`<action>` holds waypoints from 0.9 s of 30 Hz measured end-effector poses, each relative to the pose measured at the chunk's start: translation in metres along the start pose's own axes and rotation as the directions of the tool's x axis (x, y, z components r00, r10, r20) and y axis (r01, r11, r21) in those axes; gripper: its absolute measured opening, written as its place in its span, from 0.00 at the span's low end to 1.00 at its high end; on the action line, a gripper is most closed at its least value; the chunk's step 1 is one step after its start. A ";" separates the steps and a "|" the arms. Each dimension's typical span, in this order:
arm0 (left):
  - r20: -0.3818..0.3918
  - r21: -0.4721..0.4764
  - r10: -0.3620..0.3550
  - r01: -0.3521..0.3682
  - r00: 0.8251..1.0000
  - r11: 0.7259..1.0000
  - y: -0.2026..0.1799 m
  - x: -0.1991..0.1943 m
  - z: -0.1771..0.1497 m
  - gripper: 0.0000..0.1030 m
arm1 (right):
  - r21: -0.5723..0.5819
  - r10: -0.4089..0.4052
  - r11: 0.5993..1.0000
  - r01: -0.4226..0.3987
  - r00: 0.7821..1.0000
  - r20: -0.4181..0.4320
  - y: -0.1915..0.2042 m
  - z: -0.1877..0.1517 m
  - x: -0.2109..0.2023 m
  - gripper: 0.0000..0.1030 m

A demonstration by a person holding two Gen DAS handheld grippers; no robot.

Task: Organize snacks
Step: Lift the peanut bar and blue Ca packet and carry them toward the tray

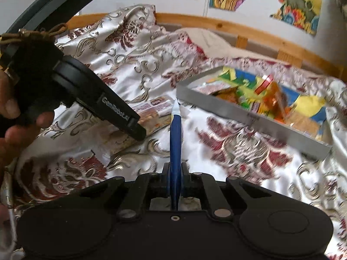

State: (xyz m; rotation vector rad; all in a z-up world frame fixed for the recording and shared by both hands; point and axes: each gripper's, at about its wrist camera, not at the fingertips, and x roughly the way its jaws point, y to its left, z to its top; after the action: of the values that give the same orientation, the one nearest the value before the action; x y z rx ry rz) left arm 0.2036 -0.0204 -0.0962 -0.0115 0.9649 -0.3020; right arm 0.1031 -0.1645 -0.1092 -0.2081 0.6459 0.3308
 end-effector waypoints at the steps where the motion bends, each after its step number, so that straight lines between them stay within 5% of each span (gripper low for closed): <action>1: 0.010 -0.029 -0.024 0.024 1.000 0.999 0.003 -0.002 0.001 0.39 | -0.004 -0.009 1.000 0.009 1.000 0.008 -0.002 0.001 0.000 0.08; 14: 0.162 -0.180 -0.064 0.093 0.985 0.979 -0.004 -0.023 0.038 0.39 | 0.111 -0.084 0.991 0.073 0.991 0.100 -0.043 0.018 -0.020 0.08; 27: 0.281 -0.197 0.037 0.019 0.959 0.980 -0.046 -0.025 0.112 0.39 | 0.193 -0.186 0.972 0.136 0.945 0.268 -0.117 0.038 -0.022 0.08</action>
State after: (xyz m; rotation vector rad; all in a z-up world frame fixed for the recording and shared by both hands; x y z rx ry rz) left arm 0.2694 -0.0722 -0.0050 -0.2274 0.7055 -0.1880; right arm 0.1502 -0.2672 -0.0553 -0.0449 0.3661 0.1408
